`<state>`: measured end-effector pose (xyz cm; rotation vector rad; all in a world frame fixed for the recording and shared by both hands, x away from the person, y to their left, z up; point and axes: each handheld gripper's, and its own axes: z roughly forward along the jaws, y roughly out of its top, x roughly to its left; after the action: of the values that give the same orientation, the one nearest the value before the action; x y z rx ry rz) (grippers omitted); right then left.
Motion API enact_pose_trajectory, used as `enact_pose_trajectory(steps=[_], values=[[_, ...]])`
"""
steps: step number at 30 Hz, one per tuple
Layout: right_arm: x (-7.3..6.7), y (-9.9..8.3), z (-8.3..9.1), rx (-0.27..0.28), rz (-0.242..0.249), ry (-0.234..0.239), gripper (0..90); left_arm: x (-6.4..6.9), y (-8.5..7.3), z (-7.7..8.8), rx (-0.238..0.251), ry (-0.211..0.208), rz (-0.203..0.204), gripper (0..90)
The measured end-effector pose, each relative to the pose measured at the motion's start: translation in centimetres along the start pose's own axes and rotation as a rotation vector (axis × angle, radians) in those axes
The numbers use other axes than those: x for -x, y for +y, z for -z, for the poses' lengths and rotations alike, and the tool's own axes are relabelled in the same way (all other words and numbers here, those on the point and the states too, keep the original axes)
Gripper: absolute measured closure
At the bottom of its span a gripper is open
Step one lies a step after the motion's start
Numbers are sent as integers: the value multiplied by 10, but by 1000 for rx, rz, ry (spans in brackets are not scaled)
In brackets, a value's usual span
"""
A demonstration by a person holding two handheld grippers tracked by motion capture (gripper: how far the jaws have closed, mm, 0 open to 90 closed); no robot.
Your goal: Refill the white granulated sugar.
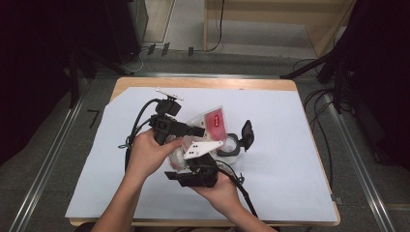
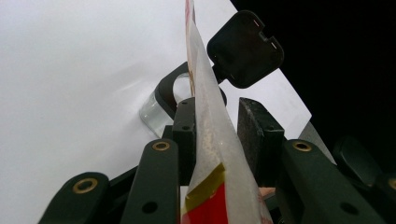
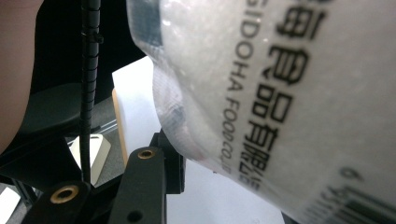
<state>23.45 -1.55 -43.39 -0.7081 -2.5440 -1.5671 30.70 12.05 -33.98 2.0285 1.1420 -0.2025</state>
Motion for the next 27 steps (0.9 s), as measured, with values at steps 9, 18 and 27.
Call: enact_pose_trajectory(steps=[9, 18, 27], values=[[0, -1, 0, -2, 2, -2, 636, 2, -1, -1, 5, 3, -3, 692], [0, -1, 0, -2, 2, -1, 636, 1, -1, 0, 4, 3, 1, 690], [0, 0, 1, -5, -2, -1, 636, 0, -1, 0, 3, 2, -1, 695]])
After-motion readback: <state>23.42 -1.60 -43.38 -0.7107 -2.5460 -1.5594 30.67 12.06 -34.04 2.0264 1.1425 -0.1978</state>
